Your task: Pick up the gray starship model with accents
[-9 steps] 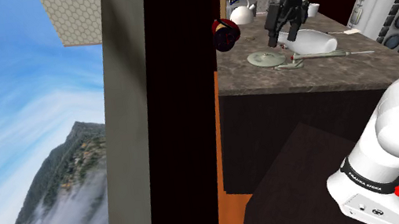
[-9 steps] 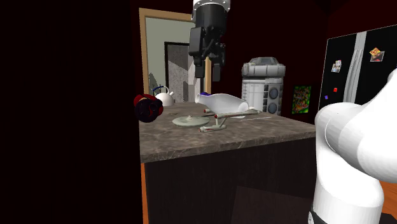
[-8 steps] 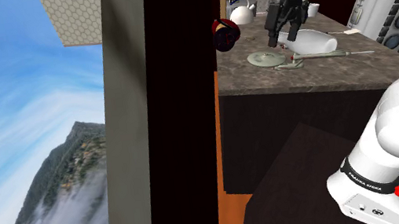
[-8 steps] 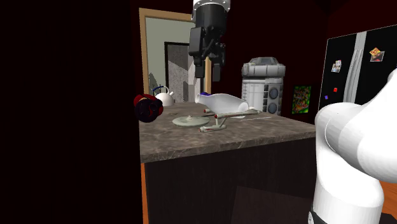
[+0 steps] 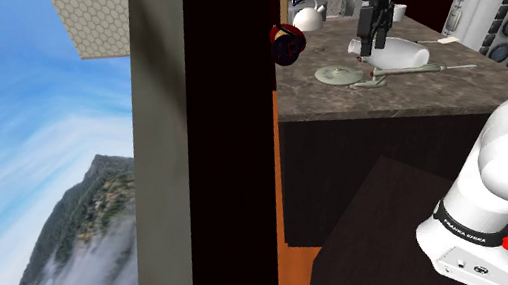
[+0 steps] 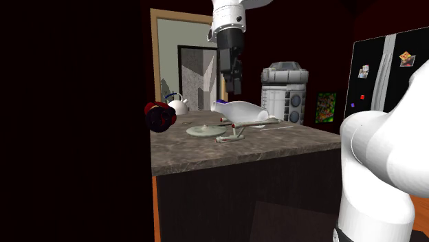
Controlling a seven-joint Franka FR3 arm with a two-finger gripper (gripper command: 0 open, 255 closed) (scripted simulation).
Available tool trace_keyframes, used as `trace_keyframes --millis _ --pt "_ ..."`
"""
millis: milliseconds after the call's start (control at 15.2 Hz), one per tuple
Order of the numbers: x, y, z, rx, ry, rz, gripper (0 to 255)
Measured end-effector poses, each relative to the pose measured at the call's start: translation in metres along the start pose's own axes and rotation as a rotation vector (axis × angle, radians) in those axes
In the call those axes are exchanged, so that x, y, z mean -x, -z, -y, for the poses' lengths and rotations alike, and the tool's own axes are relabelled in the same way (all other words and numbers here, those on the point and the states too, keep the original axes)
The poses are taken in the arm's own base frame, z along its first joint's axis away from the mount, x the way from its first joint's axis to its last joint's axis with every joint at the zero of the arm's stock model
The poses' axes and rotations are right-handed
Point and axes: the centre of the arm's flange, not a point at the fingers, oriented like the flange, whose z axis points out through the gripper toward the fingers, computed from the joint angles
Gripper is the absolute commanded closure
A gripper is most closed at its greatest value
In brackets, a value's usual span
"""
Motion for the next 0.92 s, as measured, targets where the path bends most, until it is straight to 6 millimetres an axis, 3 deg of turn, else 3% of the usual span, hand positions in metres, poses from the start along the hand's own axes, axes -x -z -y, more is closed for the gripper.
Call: trace_keyframes --millis 330,924 --pt "-0.022 -0.006 -0.062 0.001 0.131 0.088 0" --pt "-0.082 -0.025 -0.17 0.002 0.366 0.245 0"
